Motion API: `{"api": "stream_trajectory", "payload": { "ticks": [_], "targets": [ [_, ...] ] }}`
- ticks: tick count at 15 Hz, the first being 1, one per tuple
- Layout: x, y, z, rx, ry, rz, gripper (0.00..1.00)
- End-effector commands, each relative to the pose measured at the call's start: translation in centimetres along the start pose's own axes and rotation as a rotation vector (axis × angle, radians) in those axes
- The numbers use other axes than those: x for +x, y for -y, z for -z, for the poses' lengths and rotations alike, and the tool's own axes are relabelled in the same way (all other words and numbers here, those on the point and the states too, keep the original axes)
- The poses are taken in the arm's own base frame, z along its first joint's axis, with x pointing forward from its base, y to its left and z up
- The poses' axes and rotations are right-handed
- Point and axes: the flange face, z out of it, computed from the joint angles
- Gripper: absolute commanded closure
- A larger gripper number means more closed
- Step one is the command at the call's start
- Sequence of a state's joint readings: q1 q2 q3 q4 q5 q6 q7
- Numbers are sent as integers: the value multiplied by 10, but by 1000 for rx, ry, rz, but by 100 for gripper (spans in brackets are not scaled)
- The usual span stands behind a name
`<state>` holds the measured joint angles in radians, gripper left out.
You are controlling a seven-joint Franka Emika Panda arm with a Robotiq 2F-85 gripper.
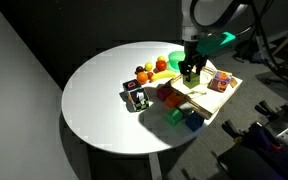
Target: Put the lime green building block on the tray
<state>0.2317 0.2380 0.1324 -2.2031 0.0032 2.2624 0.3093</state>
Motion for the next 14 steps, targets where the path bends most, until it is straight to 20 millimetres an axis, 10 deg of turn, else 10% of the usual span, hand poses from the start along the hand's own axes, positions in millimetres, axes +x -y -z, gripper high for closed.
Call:
{"api": "stream_trajectory", "payload": {
  "ticks": [1, 2, 6, 14],
  "targets": [
    [-10, -23, 15, 21, -52, -70, 68],
    [-10, -27, 18, 23, -65, -81, 19],
    [-19, -36, 30, 45, -100, -89, 1],
    [-56, -18, 76, 118, -169, -23, 0]
  ]
}}
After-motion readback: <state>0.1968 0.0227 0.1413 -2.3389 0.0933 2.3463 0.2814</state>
